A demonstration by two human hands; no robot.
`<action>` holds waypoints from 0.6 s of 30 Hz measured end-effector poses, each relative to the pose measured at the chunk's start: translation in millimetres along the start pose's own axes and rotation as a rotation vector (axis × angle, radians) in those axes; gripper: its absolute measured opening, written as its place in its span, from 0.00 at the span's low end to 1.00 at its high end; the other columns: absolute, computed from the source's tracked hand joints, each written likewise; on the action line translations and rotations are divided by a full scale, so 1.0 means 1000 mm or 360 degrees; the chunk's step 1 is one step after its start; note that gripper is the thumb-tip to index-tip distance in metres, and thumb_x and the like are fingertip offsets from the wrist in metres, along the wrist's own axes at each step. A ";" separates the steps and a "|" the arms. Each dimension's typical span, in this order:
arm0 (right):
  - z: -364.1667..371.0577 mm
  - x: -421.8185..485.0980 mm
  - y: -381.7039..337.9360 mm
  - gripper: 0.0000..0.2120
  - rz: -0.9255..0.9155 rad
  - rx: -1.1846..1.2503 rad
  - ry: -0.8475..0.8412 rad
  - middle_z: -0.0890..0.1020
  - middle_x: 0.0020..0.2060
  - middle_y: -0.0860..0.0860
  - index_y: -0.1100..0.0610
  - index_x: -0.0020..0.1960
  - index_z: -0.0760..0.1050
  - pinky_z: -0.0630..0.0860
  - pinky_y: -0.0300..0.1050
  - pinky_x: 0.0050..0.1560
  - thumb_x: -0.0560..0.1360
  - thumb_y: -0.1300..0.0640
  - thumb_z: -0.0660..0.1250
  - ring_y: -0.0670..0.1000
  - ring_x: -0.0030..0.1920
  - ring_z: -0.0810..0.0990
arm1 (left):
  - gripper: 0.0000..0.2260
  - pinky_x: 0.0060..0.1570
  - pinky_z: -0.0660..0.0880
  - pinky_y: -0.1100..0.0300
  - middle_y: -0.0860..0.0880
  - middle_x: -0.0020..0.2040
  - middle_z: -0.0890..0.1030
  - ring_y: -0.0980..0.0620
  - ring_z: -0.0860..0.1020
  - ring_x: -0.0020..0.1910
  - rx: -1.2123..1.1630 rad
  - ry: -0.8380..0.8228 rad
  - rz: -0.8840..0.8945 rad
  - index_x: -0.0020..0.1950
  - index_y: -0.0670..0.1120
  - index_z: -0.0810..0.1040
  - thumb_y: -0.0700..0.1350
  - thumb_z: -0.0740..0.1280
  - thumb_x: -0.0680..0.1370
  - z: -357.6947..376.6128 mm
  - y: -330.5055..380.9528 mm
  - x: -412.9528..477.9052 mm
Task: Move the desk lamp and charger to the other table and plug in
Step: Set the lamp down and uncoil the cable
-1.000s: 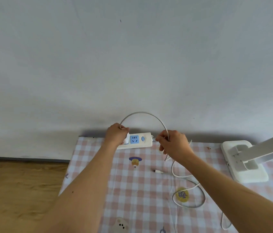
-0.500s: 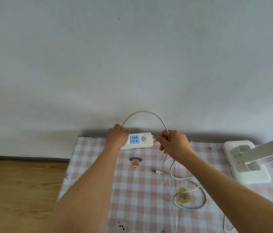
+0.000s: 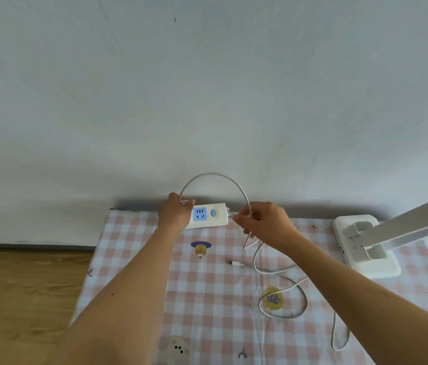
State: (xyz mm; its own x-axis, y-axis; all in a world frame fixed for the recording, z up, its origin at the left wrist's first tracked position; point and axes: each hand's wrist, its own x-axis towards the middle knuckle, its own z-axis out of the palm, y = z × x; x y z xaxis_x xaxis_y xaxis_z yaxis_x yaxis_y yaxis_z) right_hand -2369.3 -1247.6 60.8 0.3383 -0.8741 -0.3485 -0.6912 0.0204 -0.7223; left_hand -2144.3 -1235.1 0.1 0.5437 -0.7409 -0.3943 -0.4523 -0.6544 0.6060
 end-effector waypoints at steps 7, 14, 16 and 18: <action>-0.030 -0.021 0.019 0.15 -0.0017 0.0059 0.0150 0.84 0.34 0.48 0.47 0.39 0.80 0.81 0.47 0.43 0.69 0.36 0.67 0.49 0.38 0.82 | 0.18 0.48 0.74 0.51 0.40 0.56 0.79 0.40 0.77 0.53 0.0082 0.0026 0.0026 0.58 0.39 0.72 0.52 0.64 0.78 -0.001 -0.001 -0.003; -0.049 -0.044 0.052 0.07 0.0168 -0.0025 0.0376 0.84 0.35 0.48 0.49 0.39 0.79 0.81 0.52 0.45 0.75 0.54 0.66 0.50 0.37 0.83 | 0.16 0.35 0.73 0.54 0.46 0.47 0.76 0.42 0.77 0.48 -0.0064 0.0680 0.0206 0.49 0.43 0.71 0.54 0.70 0.72 0.008 -0.015 -0.064; -0.046 -0.051 0.058 0.06 0.0209 -0.0060 0.0361 0.85 0.36 0.50 0.49 0.40 0.79 0.81 0.53 0.44 0.75 0.56 0.66 0.52 0.38 0.83 | 0.09 0.29 0.68 0.58 0.48 0.39 0.75 0.44 0.77 0.38 0.0074 0.0797 0.0614 0.41 0.45 0.70 0.48 0.67 0.73 0.009 -0.019 -0.086; -0.043 -0.058 0.064 0.07 0.0224 -0.0041 0.0348 0.85 0.36 0.50 0.48 0.40 0.79 0.82 0.51 0.44 0.75 0.58 0.66 0.50 0.36 0.84 | 0.07 0.30 0.69 0.55 0.46 0.35 0.75 0.44 0.74 0.34 0.0325 0.0754 0.1200 0.37 0.43 0.71 0.46 0.63 0.72 0.011 -0.013 -0.101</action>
State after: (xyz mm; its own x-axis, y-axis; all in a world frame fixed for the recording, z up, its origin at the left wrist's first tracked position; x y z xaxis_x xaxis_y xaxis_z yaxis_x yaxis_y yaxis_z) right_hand -2460.1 -1216.7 60.7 0.0934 -0.9478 -0.3049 -0.7385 0.1394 -0.6597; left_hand -2200.7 -1153.8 24.5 0.2666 -0.8729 0.4087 -0.8971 -0.0698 0.4362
